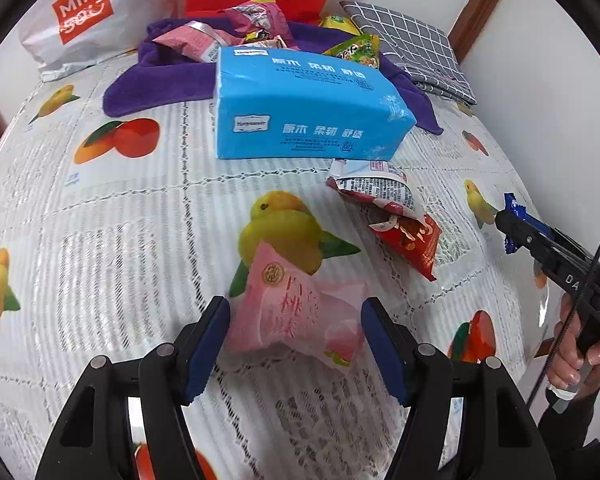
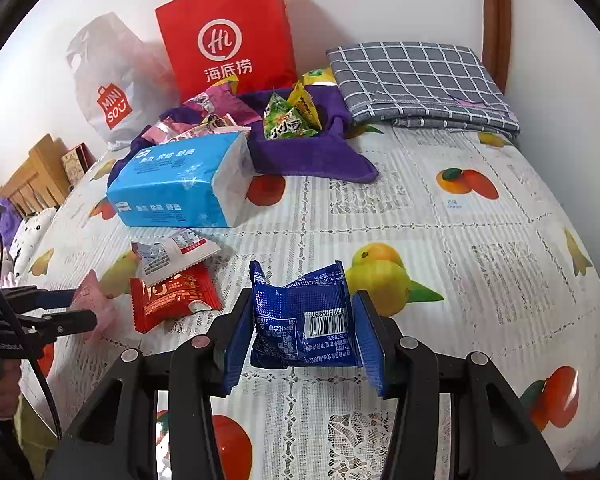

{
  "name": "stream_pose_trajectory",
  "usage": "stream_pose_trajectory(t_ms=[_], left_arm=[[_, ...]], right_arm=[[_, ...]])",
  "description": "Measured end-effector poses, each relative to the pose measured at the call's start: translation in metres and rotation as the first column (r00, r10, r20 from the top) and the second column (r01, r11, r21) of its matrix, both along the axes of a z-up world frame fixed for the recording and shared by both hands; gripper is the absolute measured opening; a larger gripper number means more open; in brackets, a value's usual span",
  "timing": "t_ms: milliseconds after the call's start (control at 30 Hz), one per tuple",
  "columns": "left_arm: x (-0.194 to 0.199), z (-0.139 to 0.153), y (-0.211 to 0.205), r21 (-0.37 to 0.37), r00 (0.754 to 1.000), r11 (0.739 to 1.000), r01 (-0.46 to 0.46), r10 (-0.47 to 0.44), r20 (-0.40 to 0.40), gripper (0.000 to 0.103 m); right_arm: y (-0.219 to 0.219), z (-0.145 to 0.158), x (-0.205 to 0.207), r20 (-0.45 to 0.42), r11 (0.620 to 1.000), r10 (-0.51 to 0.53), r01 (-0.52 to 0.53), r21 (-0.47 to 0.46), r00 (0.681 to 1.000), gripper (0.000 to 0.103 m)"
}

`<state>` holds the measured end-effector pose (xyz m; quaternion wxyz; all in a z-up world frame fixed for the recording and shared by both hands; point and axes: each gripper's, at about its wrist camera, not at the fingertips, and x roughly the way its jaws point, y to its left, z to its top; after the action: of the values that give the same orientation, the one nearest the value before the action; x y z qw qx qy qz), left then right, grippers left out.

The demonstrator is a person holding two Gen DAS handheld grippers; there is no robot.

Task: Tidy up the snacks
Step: 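Grasp the pink peach-flavour packet with the left gripper while the right lifts the blue packet, then carry the blue packet and the pink peach packet over the purple towel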

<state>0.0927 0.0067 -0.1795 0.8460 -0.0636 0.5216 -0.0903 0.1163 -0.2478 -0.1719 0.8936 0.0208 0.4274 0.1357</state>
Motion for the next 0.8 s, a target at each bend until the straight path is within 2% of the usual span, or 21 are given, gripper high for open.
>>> stream_pose_trajectory(t_ms=[67,167,233,533,800], left_arm=[[0.003,0.000,-0.005,0.030,1.000,1.000,0.009,-0.009,0.023,0.064],[0.006,-0.001,-0.011,0.081,0.999,0.997,0.017,-0.019,0.035,0.054],[0.006,-0.001,-0.012,0.095,0.998,0.995,0.029,-0.033,0.044,0.052],[-0.002,0.004,0.004,0.046,0.998,0.999,0.010,-0.012,0.054,0.050],[-0.006,0.020,0.016,0.003,0.997,1.000,-0.005,0.005,0.079,0.050]], right_arm=[[0.000,-0.001,0.000,-0.004,1.000,-0.005,0.005,-0.001,1.000,0.049],[-0.002,-0.003,-0.001,-0.011,1.000,-0.012,0.012,0.004,1.000,0.049],[-0.003,-0.004,-0.001,-0.011,1.000,-0.017,0.018,0.006,1.000,0.049],[0.001,-0.006,0.003,-0.024,1.000,-0.026,0.026,0.006,0.999,0.049],[0.011,0.011,0.005,0.001,1.000,-0.020,0.020,-0.002,1.000,0.048]])
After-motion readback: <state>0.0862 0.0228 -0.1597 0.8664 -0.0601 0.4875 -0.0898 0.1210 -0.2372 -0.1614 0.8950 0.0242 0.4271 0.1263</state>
